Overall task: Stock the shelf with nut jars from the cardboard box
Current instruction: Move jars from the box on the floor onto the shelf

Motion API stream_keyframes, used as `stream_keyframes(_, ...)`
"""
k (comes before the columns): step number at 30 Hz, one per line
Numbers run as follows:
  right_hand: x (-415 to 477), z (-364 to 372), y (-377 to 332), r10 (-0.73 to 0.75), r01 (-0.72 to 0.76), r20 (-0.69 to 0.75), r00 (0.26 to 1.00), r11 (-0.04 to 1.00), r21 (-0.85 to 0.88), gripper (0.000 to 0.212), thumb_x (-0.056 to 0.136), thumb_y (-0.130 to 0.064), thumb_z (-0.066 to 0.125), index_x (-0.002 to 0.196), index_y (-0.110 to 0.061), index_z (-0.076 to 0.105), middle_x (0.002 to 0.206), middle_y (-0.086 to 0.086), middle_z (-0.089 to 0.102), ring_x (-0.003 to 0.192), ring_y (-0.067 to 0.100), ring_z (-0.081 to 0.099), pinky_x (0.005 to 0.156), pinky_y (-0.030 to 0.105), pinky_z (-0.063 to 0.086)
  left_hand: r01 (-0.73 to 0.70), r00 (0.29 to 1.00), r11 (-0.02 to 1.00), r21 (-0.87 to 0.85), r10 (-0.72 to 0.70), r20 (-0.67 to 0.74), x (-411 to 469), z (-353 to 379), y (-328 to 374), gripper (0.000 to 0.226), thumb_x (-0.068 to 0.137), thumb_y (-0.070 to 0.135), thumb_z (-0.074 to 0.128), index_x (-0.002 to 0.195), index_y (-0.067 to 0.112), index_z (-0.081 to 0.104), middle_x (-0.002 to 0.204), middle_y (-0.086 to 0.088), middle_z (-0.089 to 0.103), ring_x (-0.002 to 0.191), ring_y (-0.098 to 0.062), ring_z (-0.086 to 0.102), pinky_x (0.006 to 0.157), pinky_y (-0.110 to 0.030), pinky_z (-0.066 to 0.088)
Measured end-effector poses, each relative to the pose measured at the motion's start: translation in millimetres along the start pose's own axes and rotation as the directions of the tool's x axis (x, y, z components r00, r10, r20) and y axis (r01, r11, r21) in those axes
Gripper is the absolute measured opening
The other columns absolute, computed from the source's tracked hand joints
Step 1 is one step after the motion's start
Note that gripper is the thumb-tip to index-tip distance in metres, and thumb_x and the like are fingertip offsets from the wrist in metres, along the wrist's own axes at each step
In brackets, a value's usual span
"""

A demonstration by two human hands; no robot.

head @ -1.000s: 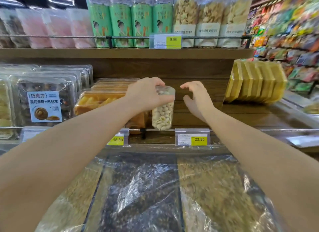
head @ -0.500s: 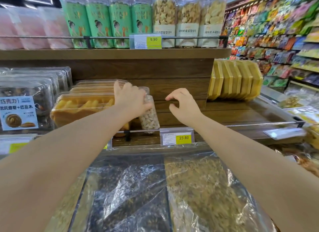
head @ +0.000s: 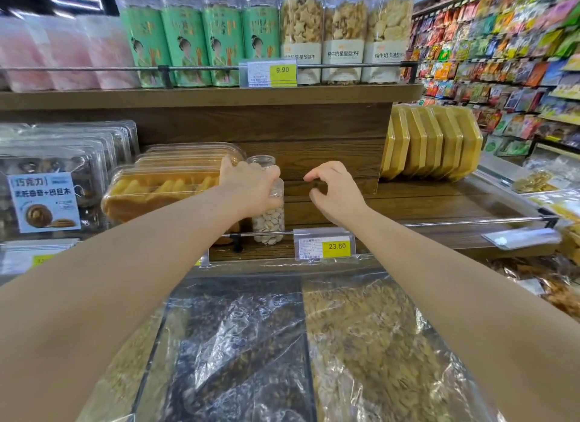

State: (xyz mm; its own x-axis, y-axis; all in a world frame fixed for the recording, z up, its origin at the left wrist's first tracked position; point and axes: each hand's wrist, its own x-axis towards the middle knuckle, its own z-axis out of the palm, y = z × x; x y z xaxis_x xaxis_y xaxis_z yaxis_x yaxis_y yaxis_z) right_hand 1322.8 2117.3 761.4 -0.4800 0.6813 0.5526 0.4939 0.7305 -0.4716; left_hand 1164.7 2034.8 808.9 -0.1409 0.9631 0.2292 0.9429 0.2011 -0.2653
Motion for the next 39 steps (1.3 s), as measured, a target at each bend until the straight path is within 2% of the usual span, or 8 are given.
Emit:
stream_keyframes(3, -7, -10, -10, 0.086, -0.086, 0.007, 0.996, 0.996, 0.035, 0.028, 0.09, -0.015, 0.057, 0.117, -0.022, 0.06, 0.124, -0.001, 0.05, 0.108, 0.012, 0.052, 0.087, 0.021, 0.042, 0.013, 0.998, 0.999, -0.033, -0.015, -0.058, -12, -7, 1, 0.056, 0.084, 0.061, 0.051, 0.126, 0.024, 0.051, 0.129, -0.005, 0.054, 0.121, -0.026, 0.049, 0.102, -0.052, 0.032)
stream_keyframes(9, -61, -46, -53, 0.289, -0.282, -0.028, 0.957, 0.947, 0.156, 0.024, 0.089, -0.015, 0.058, 0.113, -0.019, 0.055, 0.094, -0.004, 0.059, 0.088, 0.011, 0.058, 0.07, 0.017, 0.042, -0.086, 0.996, 0.786, -0.612, 0.061, -0.061, -85, -14, 26, 0.016, 0.085, 0.039, 0.061, 0.095, 0.027, 0.062, 0.096, 0.006, 0.064, 0.084, -0.008, 0.059, 0.07, -0.026, 0.05)
stream_keyframes(13, -116, -64, -91, 0.337, -0.321, -0.096, 0.936, 0.935, 0.153, 0.017, 0.087, -0.016, 0.059, 0.104, -0.02, 0.055, 0.079, -0.006, 0.054, 0.074, 0.007, 0.051, 0.065, 0.018, 0.041, -0.142, 0.981, 0.71, -0.69, 0.196, 0.0, -142, 2, 44, 0.016, 0.083, 0.036, 0.063, 0.092, 0.023, 0.064, 0.092, 0.004, 0.064, 0.085, -0.014, 0.058, 0.078, -0.034, 0.051)
stream_keyframes(21, -254, -85, -163, 0.485, -0.453, -0.313, 0.817, 0.875, 0.172, 0.015, 0.085, -0.016, 0.062, 0.095, -0.025, 0.053, 0.074, -0.009, 0.049, 0.068, 0.004, 0.047, 0.062, 0.018, 0.039, -0.356, 0.868, 0.515, -0.78, 0.491, -0.073, -254, 19, 72, 0.008, 0.085, 0.022, 0.06, 0.086, 0.017, 0.067, 0.082, 0.006, 0.061, 0.077, -0.01, 0.055, 0.065, -0.018, 0.04)
stream_keyframes(26, -382, -80, -206, 0.65, -0.582, -0.428, 0.627, 0.757, 0.296, 0.013, 0.087, -0.017, 0.062, 0.097, -0.021, 0.055, 0.076, -0.003, 0.049, 0.065, 0.008, 0.044, 0.057, 0.016, 0.04, -0.402, 0.69, 0.293, -0.868, 0.72, -0.077, -337, 38, 105, 0.01, 0.086, 0.017, 0.062, 0.076, 0.013, 0.063, 0.065, 0.011, 0.053, 0.06, -0.001, 0.046, 0.055, -0.015, 0.035)
stream_keyframes(31, -503, -102, -233, 0.74, -0.638, -0.594, 0.317, 0.63, 0.444, 0.016, 0.085, -0.011, 0.065, 0.097, -0.017, 0.057, 0.077, -0.005, 0.05, 0.058, -0.007, 0.047, 0.056, 0.005, 0.037, -0.385, 0.506, 0.175, -0.906, 0.861, -0.048, -418, 52, 165, 0.013, 0.085, 0.022, 0.062, 0.091, 0.012, 0.069, 0.071, 0.014, 0.054, 0.066, 0.0, 0.049, 0.057, -0.013, 0.038)
stream_keyframes(36, -618, -126, -251, 0.789, -0.678, -0.609, 0.078, 0.49, 0.548, 0.019, 0.082, -0.014, 0.065, 0.083, -0.03, 0.055, 0.082, -0.001, 0.054, 0.077, 0.016, 0.053, 0.073, 0.033, 0.048, -0.331, 0.361, 0.137, -0.934, 0.933, 0.009, -503, 42, 237, 0.012, 0.086, 0.025, 0.06, 0.093, 0.019, 0.068, 0.08, 0.013, 0.059, 0.072, 0.003, 0.053, 0.055, -0.003, 0.037)
stream_keyframes(39, -684, -147, -258, 0.799, -0.662, -0.6, -0.038, 0.429, 0.614, 0.017, 0.081, -0.016, 0.066, 0.085, -0.029, 0.055, 0.086, 0.0, 0.054, 0.078, 0.017, 0.053, 0.073, 0.032, 0.048, -0.357, 0.299, 0.117, -0.927, 0.954, 0.005, -552, 33, 287, 0.007, 0.085, 0.025, 0.062, 0.088, 0.022, 0.067, 0.081, 0.012, 0.06, 0.078, -0.004, 0.057, 0.062, -0.01, 0.038)
